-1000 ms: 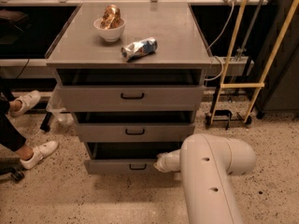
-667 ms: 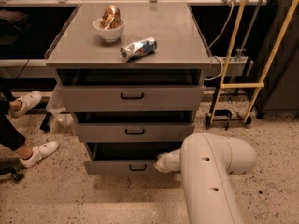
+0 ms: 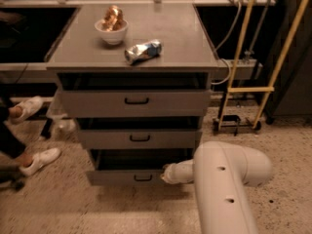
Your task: Open bottom drawer
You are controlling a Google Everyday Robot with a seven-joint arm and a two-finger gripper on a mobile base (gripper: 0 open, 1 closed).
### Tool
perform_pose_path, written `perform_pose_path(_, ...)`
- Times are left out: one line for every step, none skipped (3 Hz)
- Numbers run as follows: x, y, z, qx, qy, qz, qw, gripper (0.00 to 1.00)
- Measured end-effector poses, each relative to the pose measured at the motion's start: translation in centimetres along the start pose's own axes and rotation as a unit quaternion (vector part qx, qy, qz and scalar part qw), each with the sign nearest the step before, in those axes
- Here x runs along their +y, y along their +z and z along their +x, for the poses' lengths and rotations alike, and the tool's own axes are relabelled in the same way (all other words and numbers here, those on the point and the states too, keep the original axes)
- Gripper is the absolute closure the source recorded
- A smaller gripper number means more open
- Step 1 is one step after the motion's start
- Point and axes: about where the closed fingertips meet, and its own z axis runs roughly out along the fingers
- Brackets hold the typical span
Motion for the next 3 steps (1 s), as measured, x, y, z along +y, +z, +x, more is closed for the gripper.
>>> perform_pose_path(-0.18, -0.55, -0.35, 0.0, 0.0, 0.0, 1.0, 1.0)
perform_pose_path(-0.22, -0.77, -0.47, 0.0, 0.0, 0.0, 1.0, 1.0)
perform_pose_path(0.37, -0.76, -0.11, -0.006, 0.001, 0.0, 1.0, 1.0)
